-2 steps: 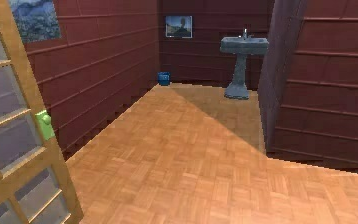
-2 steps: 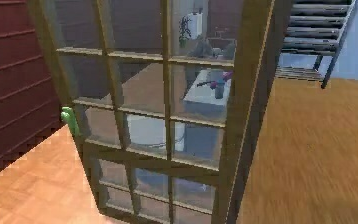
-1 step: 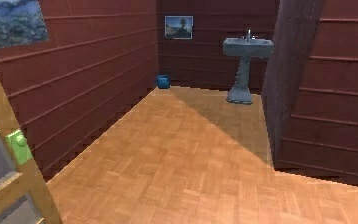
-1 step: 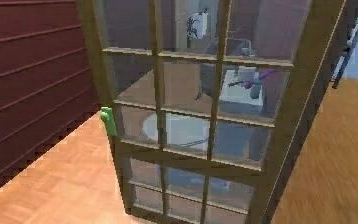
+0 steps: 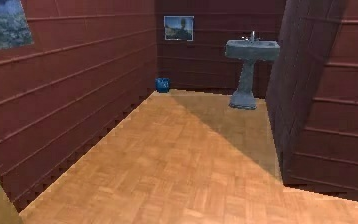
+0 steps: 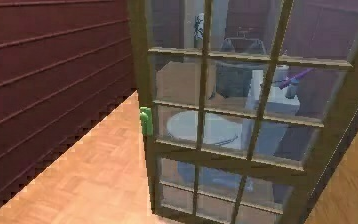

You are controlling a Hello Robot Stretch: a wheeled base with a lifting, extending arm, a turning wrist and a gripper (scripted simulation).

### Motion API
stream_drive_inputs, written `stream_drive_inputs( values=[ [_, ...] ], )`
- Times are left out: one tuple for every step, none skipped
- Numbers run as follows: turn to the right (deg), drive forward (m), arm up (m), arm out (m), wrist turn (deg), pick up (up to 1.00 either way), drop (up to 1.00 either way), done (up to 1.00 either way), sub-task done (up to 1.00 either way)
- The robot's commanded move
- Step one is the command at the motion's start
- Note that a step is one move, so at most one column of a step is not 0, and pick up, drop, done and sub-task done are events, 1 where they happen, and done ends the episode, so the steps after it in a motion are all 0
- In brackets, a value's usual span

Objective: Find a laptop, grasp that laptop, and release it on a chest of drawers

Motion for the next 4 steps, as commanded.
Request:
stream_drive_inputs(
  values=[
    [33.0, 0.0, 0.0, 0.0, 0.0, 0.0, 0.0, 0.0, 0.0],
    [0.0, 0.45, 0.0, 0.0, 0.0, 0.0, 0.0, 0.0, 0.0],
    [42.0, 0.0, 0.0, 0.0, 0.0, 0.0, 0.0, 0.0, 0.0],
    [0.0, 0.6, 0.0, 0.0, 0.0, 0.0, 0.0, 0.0, 0.0]
  ],
)
